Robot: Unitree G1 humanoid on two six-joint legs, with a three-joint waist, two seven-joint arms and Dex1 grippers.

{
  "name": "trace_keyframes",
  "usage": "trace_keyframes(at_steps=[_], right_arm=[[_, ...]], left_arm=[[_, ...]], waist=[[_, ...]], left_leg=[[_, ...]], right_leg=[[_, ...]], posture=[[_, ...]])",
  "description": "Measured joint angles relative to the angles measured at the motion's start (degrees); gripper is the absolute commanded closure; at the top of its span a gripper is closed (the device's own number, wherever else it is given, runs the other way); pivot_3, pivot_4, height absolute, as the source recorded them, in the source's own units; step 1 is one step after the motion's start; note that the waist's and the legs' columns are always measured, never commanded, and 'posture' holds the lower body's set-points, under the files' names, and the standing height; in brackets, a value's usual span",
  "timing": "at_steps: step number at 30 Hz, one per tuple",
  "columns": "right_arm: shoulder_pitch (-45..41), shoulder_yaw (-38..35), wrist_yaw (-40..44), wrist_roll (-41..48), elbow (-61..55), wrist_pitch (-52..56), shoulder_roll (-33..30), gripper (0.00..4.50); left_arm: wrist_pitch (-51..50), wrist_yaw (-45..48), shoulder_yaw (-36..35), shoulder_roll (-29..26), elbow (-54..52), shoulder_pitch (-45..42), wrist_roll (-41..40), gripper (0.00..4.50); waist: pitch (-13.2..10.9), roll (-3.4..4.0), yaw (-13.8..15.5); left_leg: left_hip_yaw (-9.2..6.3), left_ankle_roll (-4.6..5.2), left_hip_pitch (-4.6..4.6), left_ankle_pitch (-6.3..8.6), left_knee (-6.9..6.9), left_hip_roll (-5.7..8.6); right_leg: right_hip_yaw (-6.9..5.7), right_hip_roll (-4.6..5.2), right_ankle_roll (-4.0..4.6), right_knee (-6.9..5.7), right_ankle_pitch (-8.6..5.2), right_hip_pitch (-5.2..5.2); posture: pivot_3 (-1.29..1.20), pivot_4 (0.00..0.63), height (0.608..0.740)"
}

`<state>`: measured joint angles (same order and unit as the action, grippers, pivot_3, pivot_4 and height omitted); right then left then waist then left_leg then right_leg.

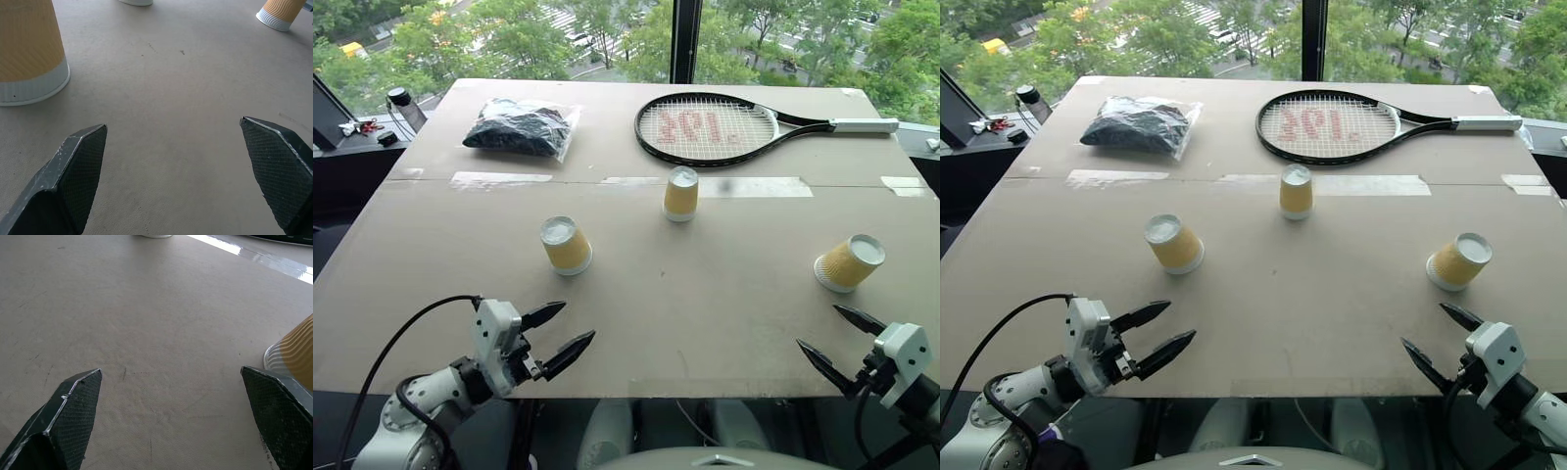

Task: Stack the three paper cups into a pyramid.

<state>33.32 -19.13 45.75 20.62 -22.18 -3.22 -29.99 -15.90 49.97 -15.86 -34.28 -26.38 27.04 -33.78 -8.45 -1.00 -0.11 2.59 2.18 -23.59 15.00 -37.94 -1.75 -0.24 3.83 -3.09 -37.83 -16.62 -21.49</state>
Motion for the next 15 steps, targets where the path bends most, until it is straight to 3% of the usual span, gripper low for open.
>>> trace_keyframes(at_steps=[11,15], right_arm=[[-7.1,3.3,-4.6,-1.0,-2.1,1.6,1.3,0.0],[-12.7,7.2,-8.2,-2.2,-6.2,8.8,0.7,0.0]], left_arm=[[0.0,1.4,0.6,-0.2,2.1,-5.4,0.0,0.03],[0.0,2.7,0.5,-0.3,0.0,-6.5,-1.4,0.03]], waist=[[0.0,0.03,0.2],[0.0,0.0,0.0]], left_leg=[[0.04,0.0,0.0,0.0,-0.04,0.0],[0.05,-0.01,0.05,0.0,-0.07,-0.02]], right_leg=[[-0.06,-0.16,-0.04,-0.04,0.02,-0.01],[-0.05,-0.18,-0.04,-0.1,0.03,0.0]], posture=[[0.0,0.15,0.74],[0.0,0.15,0.74]])
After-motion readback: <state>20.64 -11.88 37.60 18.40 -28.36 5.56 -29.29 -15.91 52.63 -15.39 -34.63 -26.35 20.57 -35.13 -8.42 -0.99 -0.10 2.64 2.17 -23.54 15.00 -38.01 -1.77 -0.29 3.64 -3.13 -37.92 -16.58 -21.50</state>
